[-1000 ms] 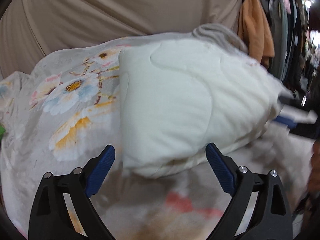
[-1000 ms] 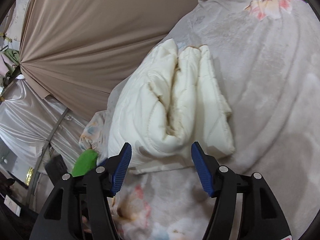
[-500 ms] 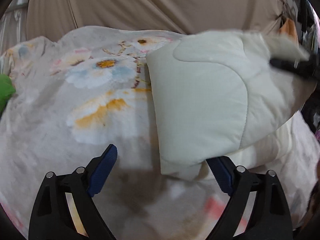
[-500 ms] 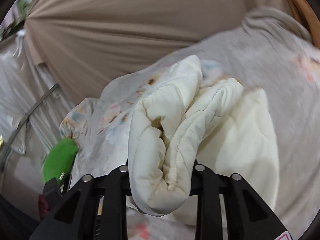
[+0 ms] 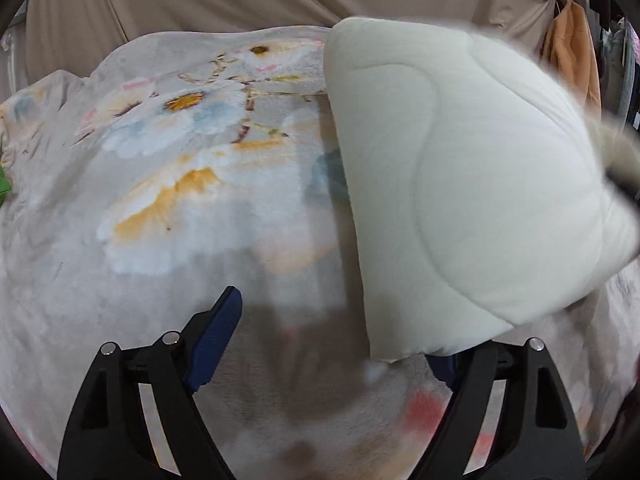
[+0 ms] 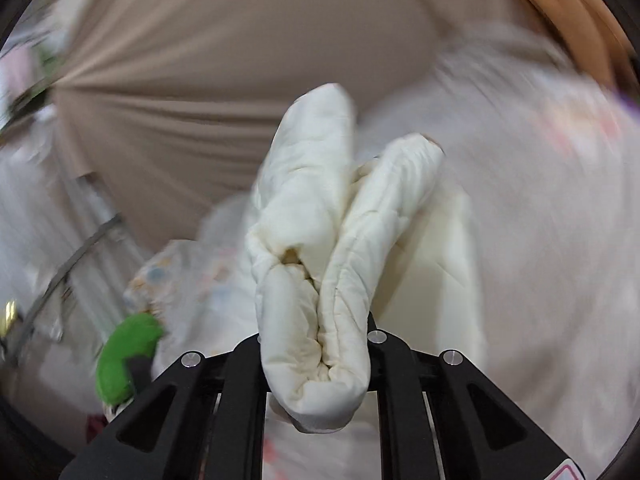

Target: Fold large clothes

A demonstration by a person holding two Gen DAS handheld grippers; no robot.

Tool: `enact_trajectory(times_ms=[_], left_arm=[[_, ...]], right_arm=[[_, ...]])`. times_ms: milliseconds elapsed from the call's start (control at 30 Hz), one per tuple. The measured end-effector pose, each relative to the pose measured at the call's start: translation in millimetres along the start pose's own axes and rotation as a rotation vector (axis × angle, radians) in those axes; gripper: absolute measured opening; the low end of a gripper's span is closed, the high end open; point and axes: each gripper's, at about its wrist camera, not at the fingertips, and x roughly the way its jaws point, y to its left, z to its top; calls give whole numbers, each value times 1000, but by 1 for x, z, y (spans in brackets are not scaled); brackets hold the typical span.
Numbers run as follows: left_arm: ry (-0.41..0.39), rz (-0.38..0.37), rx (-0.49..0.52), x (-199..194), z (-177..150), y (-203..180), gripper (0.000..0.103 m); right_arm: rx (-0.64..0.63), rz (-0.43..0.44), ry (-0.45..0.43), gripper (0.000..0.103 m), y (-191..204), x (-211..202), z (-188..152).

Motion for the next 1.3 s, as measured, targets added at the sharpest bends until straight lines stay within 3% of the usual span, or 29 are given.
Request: enact_trajectory(times_ms=[67, 167, 300, 367, 467, 600, 633, 733, 767, 867, 1033, 1200, 1300], left_arm=[[-7, 31, 33, -1, 0, -7, 80], [-43, 36, 87, -13, -3, -11, 79], [-61, -72, 72, -45, -6, -1, 78], [-79, -89, 72, -60, -4, 2, 78], [-162, -85, 72, -85, 7, 0, 80], [-260, -89, 95, -99, 39, -19, 86], [-263, -86, 107, -95, 47, -26, 86], [-251, -81, 142, -79, 70, -52, 86], [-247, -80, 153, -72, 76, -61, 86], [-235, -39, 177, -52, 88, -84, 86], [-193, -19, 160, -28, 95, -93, 86], [-161, -23, 129, -13, 93, -92, 88], [-154, -28, 131, -7, 92, -94, 90]], right_arm=[[69, 25, 25, 11, -30, 9, -16], [66, 1, 44, 13, -41, 17, -23], [93, 44, 58, 18, -51, 20, -21], [143, 100, 53, 26, -58, 18, -24], [182, 139, 30, 40, -57, 1, -28], [121, 83, -58, 44, -41, -42, -26], [111, 61, -84, 41, -37, -52, -24], [-29, -53, -138, 11, -6, -72, -8], [-80, -93, -154, 8, 7, -73, -2], [-256, -173, -184, 5, 45, -64, 18], [-347, -211, -136, 5, 61, -22, 46], [-368, -331, -43, 4, 47, 27, 52], [-319, -322, 18, 4, 24, 45, 47]])
